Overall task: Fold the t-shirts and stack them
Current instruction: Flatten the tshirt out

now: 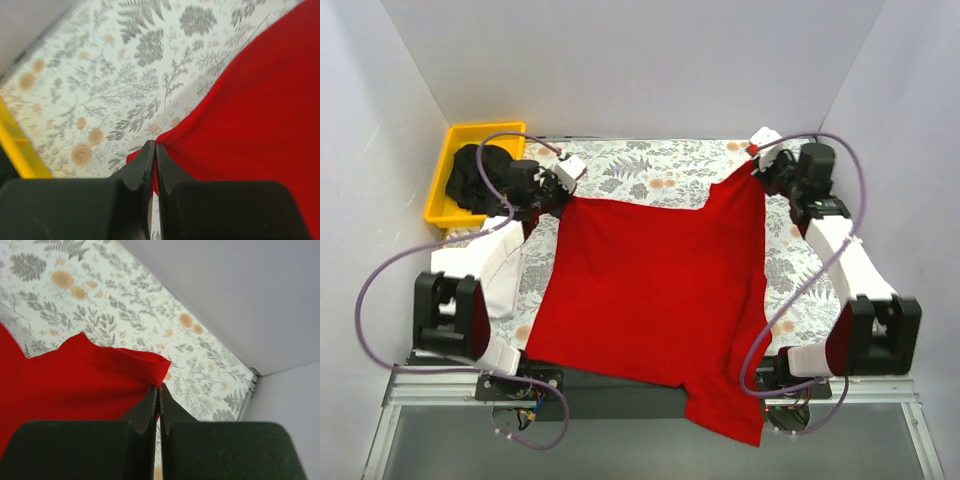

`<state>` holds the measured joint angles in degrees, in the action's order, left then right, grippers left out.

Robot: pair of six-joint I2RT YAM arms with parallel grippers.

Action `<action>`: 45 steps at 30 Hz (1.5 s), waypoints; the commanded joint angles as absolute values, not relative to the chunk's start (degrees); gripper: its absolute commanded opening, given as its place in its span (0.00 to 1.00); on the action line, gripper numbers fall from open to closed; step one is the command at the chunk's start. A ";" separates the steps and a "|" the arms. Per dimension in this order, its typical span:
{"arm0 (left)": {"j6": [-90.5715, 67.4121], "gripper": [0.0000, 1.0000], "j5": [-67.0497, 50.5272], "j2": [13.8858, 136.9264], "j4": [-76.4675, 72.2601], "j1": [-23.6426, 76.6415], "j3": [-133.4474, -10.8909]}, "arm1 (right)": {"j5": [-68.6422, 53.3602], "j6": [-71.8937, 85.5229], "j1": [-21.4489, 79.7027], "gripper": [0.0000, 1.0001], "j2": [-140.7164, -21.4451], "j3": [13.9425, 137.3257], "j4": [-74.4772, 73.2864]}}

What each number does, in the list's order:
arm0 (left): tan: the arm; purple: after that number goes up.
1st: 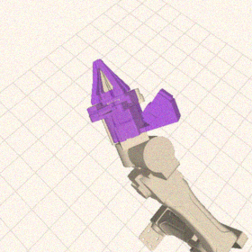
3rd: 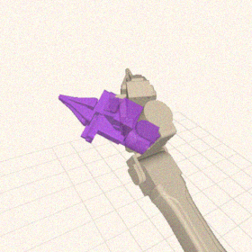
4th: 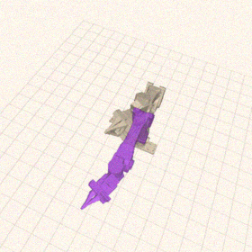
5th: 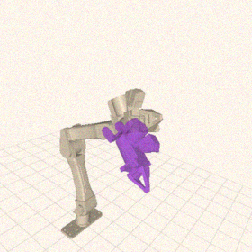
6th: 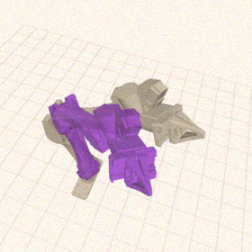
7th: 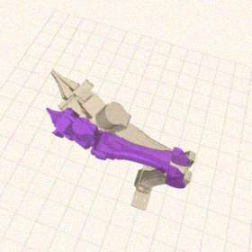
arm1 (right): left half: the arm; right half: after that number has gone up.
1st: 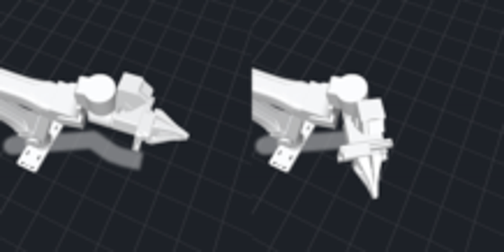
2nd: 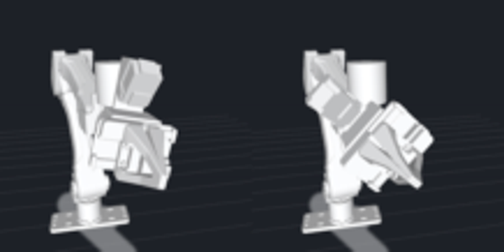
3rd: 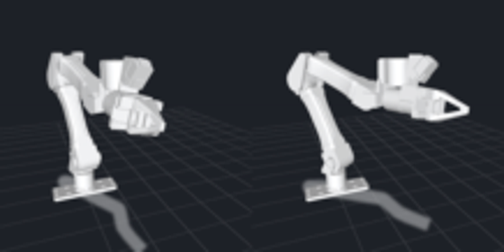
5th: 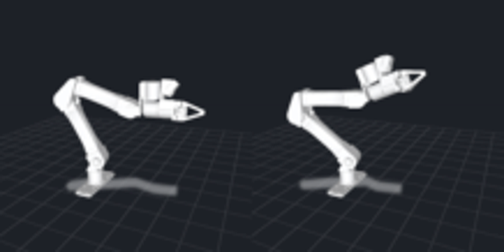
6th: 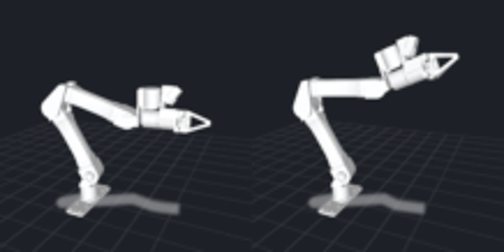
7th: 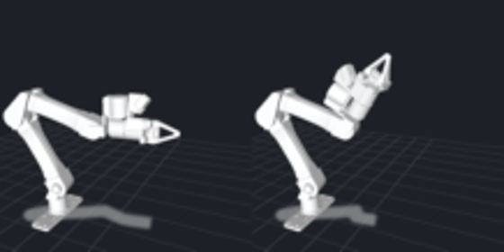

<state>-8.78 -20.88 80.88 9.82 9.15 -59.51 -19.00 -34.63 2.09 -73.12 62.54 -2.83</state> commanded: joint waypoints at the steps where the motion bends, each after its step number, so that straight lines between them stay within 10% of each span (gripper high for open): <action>1: -6.06 0.00 -21.19 89.88 2.46 8.88 -62.91 | -16.80 -38.67 4.30 0.01 -82.67 66.16 7.99; 17: -2.29 0.00 -12.67 119.35 7.91 5.54 -86.39 | -8.54 -43.50 8.17 0.01 -118.82 97.64 3.34; 21: -5.52 0.13 -6.44 122.42 10.97 5.36 -90.25 | 2.42 -40.96 9.75 0.43 -126.18 110.24 -5.05; 26: -10.37 0.36 -8.16 120.51 14.41 2.99 -92.55 | 3.18 -37.01 6.60 0.57 -126.66 118.91 -18.44; 39: -15.29 0.38 -24.26 110.04 40.51 2.81 -88.42 | -14.15 -33.84 0.53 0.17 -109.78 96.43 -47.01; 45: -16.52 0.37 -25.84 107.58 43.06 2.81 -81.75 | -12.04 -33.49 0.53 0.14 -112.58 92.11 -46.93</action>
<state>-15.11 -23.44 110.85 37.98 2.83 -84.95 -11.49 -34.46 0.99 -111.04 92.99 -44.27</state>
